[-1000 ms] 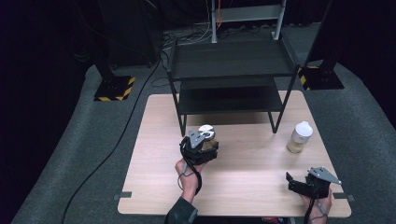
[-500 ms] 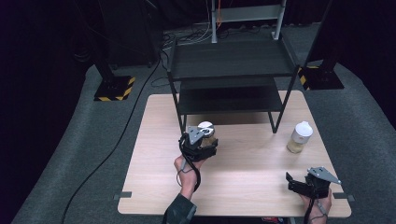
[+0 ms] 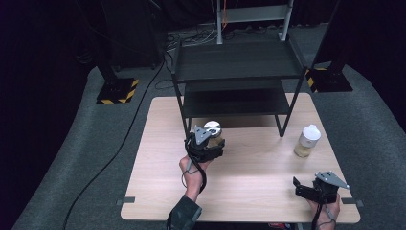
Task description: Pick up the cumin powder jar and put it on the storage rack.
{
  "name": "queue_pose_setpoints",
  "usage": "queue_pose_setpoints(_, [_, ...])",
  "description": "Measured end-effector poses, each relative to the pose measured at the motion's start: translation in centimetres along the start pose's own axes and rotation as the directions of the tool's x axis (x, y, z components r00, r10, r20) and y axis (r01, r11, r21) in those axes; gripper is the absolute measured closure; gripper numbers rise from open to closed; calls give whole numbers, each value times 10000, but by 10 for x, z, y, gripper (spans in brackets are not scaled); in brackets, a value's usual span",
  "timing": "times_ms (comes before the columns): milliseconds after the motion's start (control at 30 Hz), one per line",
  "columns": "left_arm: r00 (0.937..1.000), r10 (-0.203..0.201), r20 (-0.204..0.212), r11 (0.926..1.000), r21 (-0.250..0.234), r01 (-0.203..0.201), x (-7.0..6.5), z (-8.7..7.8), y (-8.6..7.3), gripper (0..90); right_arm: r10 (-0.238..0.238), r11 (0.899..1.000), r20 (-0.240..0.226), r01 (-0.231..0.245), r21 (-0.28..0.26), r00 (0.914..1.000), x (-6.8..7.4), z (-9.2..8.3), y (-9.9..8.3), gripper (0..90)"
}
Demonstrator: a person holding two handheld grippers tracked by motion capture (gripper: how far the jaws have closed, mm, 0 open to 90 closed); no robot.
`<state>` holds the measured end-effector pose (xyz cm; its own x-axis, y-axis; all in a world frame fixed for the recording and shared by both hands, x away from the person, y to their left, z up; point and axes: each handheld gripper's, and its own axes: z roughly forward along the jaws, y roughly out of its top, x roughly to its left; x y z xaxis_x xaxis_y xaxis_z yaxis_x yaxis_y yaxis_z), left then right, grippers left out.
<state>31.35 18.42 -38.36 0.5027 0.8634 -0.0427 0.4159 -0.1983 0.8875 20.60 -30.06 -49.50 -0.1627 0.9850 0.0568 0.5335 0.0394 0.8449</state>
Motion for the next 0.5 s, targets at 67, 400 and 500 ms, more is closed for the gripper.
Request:
queue_pose_setpoints(67, [10000, -11, -2, 10000, -13, 11, 1, 0, 2, 300, -5, 10000, 0, 5, 11, 10000, 0, 0, 0, 0])
queue_pose_setpoints(400, [9999, 69, 101, 10000, 34, -69, 8, 1, 12, 300, -15, 10000, 10, 15, 28, 10000, 0, 0, 1, 0])
queue_pose_setpoints(500, [9998, 115, 131, 9999, 105, -117, 9, 3, 15, 301, -29, 10000, -1, 29, 42, 10000, 0, 0, 1, 0])
